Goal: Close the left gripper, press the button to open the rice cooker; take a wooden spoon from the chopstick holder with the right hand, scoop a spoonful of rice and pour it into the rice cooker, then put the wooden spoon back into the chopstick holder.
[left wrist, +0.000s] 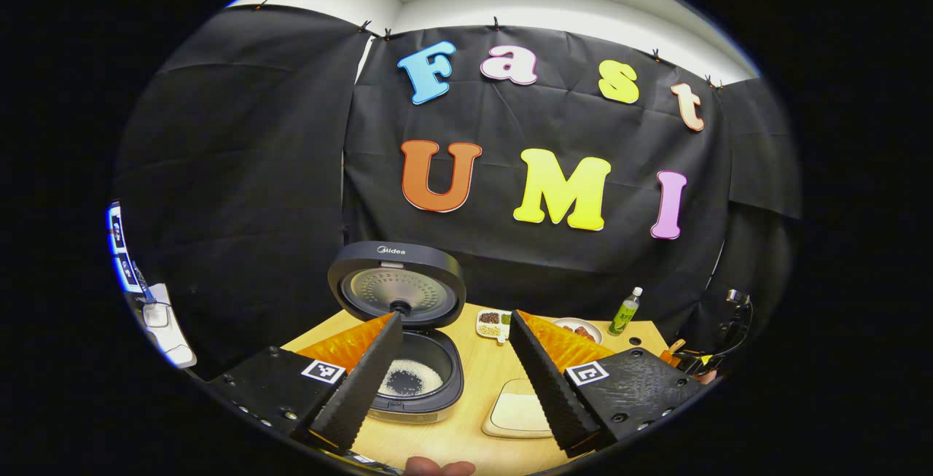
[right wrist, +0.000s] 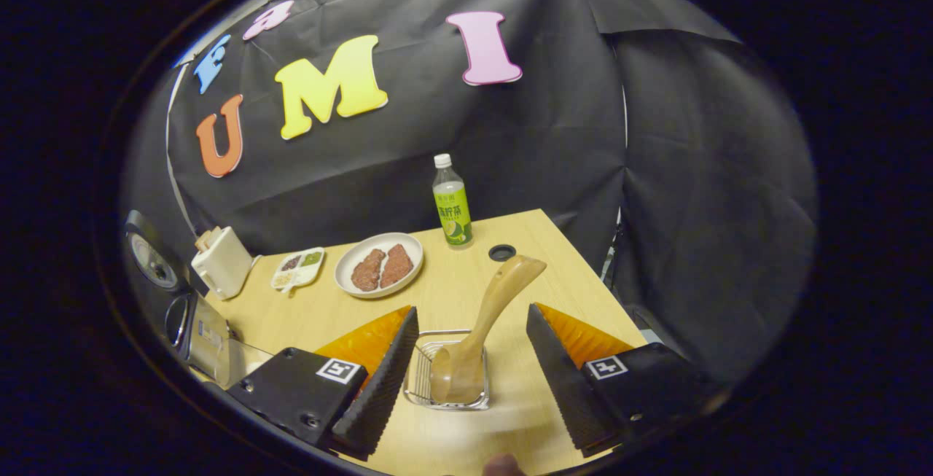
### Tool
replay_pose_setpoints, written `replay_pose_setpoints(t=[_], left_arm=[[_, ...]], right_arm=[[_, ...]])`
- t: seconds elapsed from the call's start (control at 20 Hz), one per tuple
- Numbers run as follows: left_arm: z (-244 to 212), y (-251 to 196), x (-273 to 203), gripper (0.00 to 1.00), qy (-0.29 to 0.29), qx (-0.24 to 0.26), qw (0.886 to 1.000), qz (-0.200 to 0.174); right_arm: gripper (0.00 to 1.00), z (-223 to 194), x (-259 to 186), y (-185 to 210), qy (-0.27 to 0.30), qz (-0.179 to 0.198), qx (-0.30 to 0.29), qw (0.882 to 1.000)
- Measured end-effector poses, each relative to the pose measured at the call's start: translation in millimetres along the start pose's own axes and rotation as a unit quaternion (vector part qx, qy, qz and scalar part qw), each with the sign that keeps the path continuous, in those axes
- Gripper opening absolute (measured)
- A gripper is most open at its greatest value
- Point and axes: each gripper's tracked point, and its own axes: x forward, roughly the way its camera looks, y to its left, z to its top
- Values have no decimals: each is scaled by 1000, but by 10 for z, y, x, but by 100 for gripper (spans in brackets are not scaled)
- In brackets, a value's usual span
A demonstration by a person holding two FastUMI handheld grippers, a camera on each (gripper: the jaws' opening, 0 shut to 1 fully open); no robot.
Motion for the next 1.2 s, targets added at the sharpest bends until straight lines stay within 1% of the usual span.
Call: replay_pose_setpoints(t=[0.05,0.1,0.15,0.2,0.25,0.35,0.4,0.45,0.5,0.55,0.7,0.75,0.85,0.9,1.0,1.2], left_arm=[[-36,-19,12,95,2,3,1000,1],[-63,-42,13,95,4,6,1000,1],[-92,-65,25,95,7,9,1000,-1],[-134,-90,27,95,12,11,1000,-2],[-184,-115,43,95,19,12,1000,-3],[-250,-135,51,95,25,15,1000,-5],[-277,-131,46,95,28,16,999,-3],[-316,-132,47,95,31,16,999,-1],[-328,-122,39,95,33,14,999,1],[-356,-117,40,95,35,12,999,3],[-423,-98,-26,95,43,-1,999,10],[-456,-98,-39,95,42,-2,999,11],[-490,-80,-89,95,44,2,999,10],[-512,-76,-110,95,46,6,999,10],[-539,-37,-136,95,45,15,999,13],[-552,-19,-198,95,35,28,999,-1]], right_arm=[[90,-36,85,-16,9,1,0,1000],[89,-89,157,-25,19,3,-1,1000],[85,-133,223,-23,26,7,-2,1000],[87,-162,292,-22,32,10,1,999],[81,-198,335,-17,39,12,5,999],[60,-276,370,-16,52,16,12,998],[63,-284,362,-22,54,17,17,998],[52,-278,346,-12,52,19,22,998],[47,-282,332,7,53,22,22,998],[35,-295,312,11,56,24,23,998],[24,-231,261,132,51,36,26,998],[17,-232,232,148,54,33,20,998],[10,-156,170,227,47,39,15,998],[9,-90,119,246,37,40,9,998],[9,57,13,272,15,38,-7,999],[9,339,-261,365,-11,30,-28,999]])
